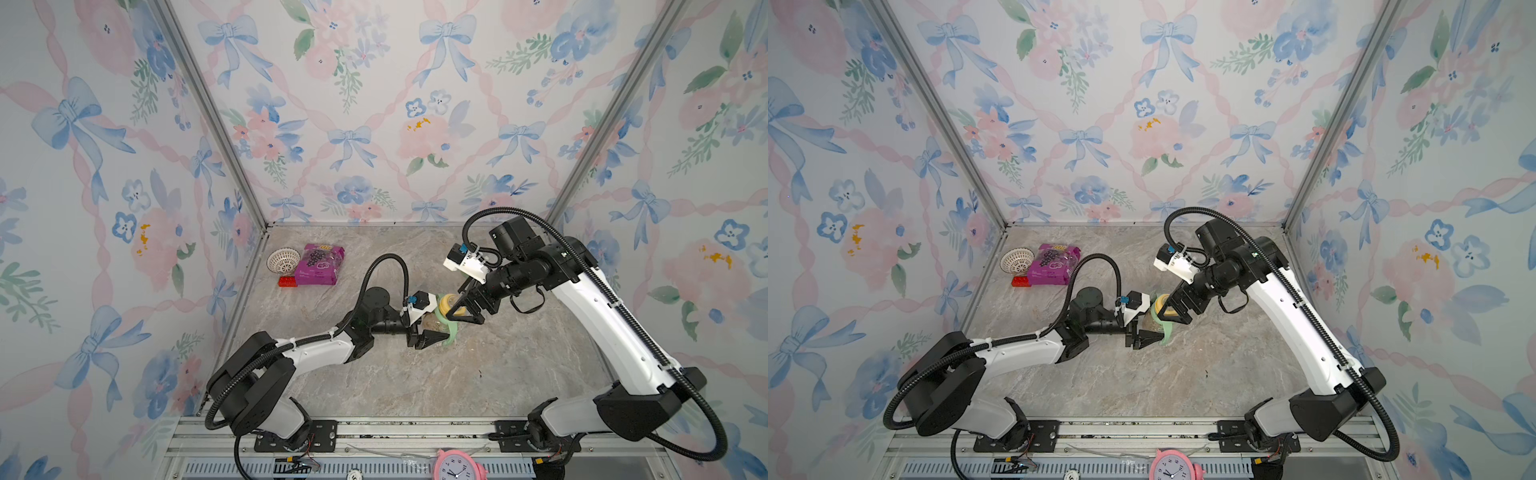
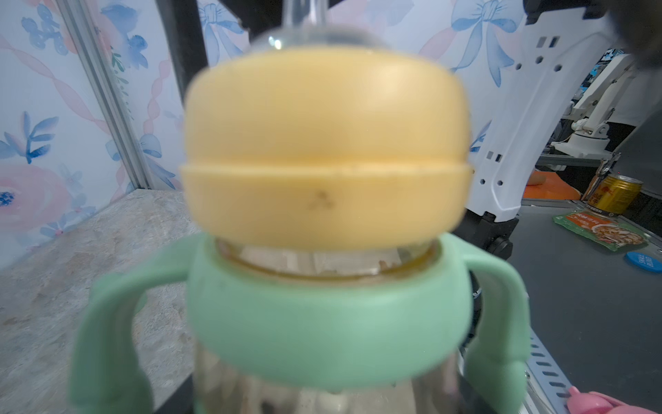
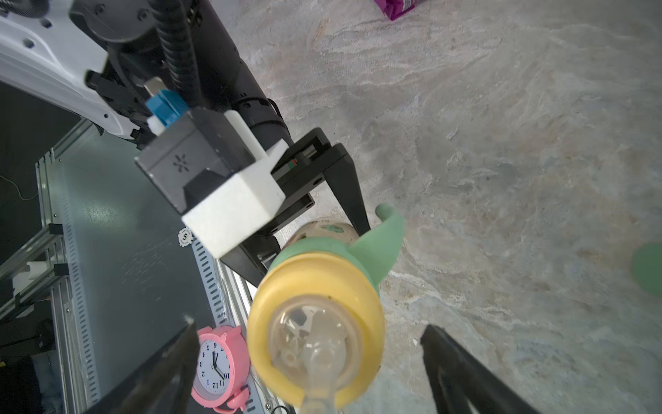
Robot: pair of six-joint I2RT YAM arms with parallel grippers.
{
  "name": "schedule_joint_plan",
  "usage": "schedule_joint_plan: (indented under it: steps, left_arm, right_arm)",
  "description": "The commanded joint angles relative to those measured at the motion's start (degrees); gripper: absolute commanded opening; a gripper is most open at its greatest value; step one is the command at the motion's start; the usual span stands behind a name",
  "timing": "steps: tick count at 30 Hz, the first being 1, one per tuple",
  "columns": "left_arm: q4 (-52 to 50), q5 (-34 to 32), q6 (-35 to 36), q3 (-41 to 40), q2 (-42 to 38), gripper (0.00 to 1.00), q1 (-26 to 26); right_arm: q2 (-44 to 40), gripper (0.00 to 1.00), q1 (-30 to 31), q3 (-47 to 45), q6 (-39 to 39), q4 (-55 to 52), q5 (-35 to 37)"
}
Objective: Assemble the baby bottles
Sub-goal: Screw the nipple onto the baby bottle.
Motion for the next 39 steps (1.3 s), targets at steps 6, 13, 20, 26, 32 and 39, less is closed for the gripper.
schedule_joint_plan:
  steps: [6,13,20,26,32,39]
  left_arm:
    - [1.44,1.98,0.00,1.36,0.34,0.00,0.26]
    - [1.49,2.06,0.06,1.50,1.00,0.00,0.25]
    - [1.49,1.25,0.28,2.30,1.70,0.00,0.26]
    - [1.25,0.93,0.38,3.98,2.46,0.00,0.35]
    - [2.83,-28.76,7.98,3.51,1.91,0.00,-3.60]
    - [12.07,-45.17,15.42,0.80,7.34,0.00,-5.46]
  right_arm:
    - [-0.33,0.88,0.72,-2.22,-1.27,0.65,2.39]
    - [0.67,0.74,0.76,-2.66,0.82,2.59,3.27]
    - [0.98,0.61,1.09,-3.71,3.20,3.32,1.17]
    - [-0.41,0.54,1.55,-7.84,6.78,5.74,3.89]
    - [0.12,0.26,-0.19,-9.19,45.08,15.31,11.90]
    - [-12.58,0.68,-1.52,-18.98,85.14,35.36,10.95]
